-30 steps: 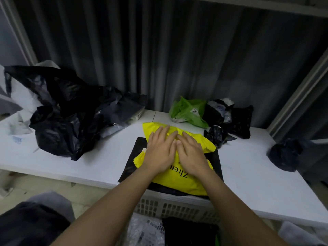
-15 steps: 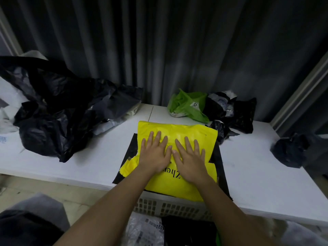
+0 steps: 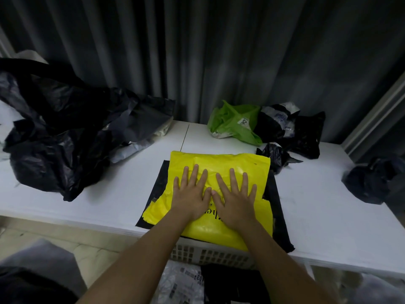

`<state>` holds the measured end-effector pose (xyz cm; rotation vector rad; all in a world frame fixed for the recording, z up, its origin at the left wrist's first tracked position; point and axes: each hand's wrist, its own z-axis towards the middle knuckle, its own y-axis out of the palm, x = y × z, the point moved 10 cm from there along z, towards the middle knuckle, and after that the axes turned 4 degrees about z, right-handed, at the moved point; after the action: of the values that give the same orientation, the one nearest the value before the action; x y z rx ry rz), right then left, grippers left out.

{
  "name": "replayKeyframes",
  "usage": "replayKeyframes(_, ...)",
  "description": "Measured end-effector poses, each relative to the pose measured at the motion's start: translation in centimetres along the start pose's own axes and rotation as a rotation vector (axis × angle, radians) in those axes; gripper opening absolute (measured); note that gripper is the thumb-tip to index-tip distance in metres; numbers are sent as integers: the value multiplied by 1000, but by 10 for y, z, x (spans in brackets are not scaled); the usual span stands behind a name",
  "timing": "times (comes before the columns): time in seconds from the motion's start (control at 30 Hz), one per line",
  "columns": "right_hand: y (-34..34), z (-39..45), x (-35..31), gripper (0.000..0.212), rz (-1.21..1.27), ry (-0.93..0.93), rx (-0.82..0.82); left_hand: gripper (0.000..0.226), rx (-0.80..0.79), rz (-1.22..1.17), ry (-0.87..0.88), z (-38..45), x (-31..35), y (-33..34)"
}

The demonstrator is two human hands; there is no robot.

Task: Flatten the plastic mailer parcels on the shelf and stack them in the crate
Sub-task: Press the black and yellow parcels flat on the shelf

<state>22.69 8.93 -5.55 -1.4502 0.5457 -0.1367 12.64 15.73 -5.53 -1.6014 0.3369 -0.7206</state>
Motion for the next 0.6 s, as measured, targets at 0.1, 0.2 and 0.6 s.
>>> replayKeyframes(0.1, 4, 1, 0, 99, 5, -7, -7, 59, -1, 10, -6, 0, -3, 7)
replayKeyframes(0.2, 8, 2, 3, 93, 10, 0, -25, 59, -11, 15, -11, 0, -5, 12)
replayKeyframes(0.6, 21, 4, 7, 93, -14, 9, -58, 58, -69, 34, -26, 1, -9, 28)
